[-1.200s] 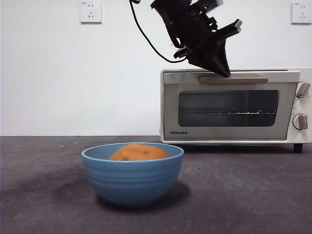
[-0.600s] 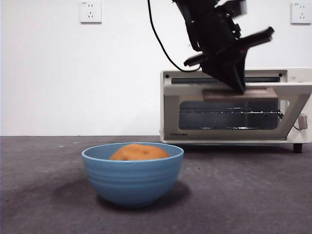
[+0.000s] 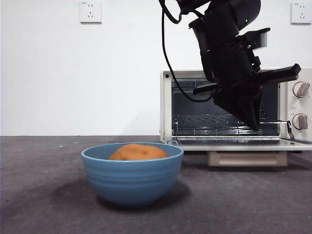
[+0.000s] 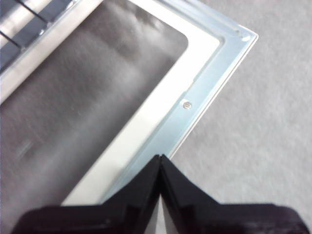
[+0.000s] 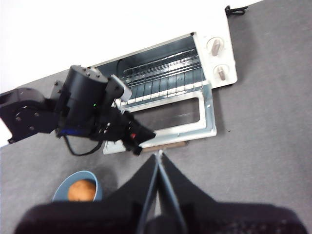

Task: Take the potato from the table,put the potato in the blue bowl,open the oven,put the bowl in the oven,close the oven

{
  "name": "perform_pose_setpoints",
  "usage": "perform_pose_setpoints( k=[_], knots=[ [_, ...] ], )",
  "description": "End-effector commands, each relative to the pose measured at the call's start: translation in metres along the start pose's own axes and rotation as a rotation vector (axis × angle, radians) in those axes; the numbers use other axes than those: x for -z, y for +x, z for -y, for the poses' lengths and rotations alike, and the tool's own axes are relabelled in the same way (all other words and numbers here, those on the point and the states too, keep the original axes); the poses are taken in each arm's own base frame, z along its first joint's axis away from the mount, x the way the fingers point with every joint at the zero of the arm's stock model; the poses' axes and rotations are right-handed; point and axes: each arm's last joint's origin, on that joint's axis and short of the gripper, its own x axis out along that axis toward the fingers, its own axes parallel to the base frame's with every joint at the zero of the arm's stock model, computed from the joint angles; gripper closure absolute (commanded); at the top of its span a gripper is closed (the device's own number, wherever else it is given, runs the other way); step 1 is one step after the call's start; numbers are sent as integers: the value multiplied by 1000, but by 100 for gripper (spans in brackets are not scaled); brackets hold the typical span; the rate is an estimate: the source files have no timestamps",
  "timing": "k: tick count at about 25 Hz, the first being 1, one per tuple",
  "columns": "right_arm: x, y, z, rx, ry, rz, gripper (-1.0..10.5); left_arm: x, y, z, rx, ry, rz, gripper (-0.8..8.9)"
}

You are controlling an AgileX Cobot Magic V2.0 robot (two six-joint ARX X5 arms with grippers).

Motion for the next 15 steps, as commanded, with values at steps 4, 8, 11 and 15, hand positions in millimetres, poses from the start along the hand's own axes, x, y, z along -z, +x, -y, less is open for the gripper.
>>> perform_pose_setpoints(
  k=[4, 8, 11, 15],
  knots=[
    [3, -1, 2, 13, -12, -10, 948, 11, -11, 25, 47, 76, -114, 819],
    [3, -1, 2, 13, -13, -12, 948, 9, -45, 37, 65, 135, -114, 819],
    [3, 0, 2, 14, -13, -15, 948, 6, -79, 45, 78, 161, -94, 819],
    [2, 3, 0, 15, -17, -28, 947, 6, -128, 53, 92, 180, -62, 819]
  ],
)
